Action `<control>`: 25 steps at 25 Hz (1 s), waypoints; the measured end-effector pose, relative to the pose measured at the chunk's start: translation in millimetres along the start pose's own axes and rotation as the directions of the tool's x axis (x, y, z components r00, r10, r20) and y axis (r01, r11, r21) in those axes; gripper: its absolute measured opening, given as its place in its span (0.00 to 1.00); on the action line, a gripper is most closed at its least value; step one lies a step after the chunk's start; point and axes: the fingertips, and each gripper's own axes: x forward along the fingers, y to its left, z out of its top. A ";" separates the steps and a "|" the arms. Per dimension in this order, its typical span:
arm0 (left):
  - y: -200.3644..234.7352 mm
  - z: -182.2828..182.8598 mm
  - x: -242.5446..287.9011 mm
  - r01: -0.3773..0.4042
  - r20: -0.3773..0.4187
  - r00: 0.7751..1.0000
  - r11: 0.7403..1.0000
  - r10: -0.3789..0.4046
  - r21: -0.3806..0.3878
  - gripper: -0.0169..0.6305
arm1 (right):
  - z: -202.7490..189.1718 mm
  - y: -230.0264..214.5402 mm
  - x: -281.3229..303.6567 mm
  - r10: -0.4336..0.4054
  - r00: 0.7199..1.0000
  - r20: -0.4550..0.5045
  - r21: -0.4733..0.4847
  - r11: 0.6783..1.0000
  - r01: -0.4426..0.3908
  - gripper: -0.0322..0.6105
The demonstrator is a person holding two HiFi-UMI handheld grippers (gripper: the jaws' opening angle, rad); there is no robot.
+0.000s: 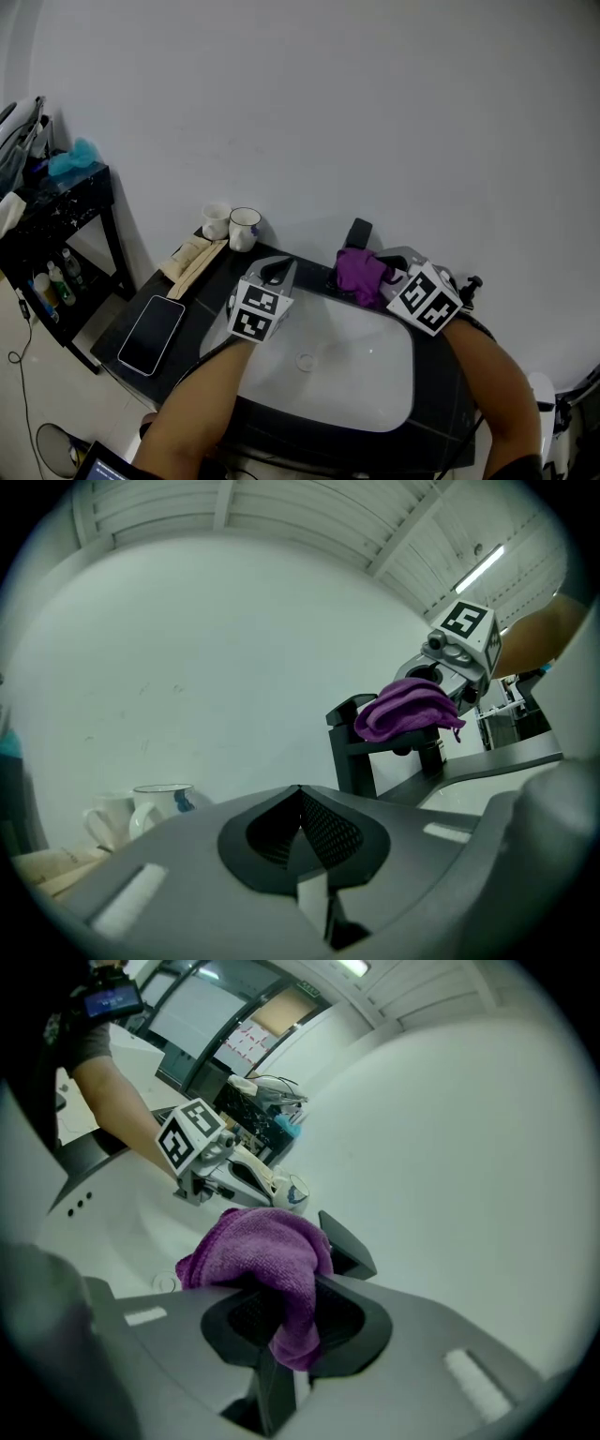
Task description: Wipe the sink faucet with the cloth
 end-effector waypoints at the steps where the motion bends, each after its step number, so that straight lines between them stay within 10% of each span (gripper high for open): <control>1: 0.1 -0.9 0.0 0.000 -0.004 1.000 1.000 0.000 -0.001 0.05 | 2.5 4.8 -4.0 0.003 1.000 0.007 -0.007 1.000 -0.003 0.16; 12: -13.5 -7.9 -1.1 0.028 -0.040 0.999 0.999 -0.026 0.042 0.05 | 19.1 85.7 -50.7 0.173 0.982 0.079 -0.031 0.985 -0.171 0.16; 25: -11.7 -1.2 0.8 0.033 -0.009 0.999 0.999 -0.033 0.014 0.05 | -48.2 39.9 8.0 0.032 0.999 -0.027 0.043 0.999 -0.031 0.17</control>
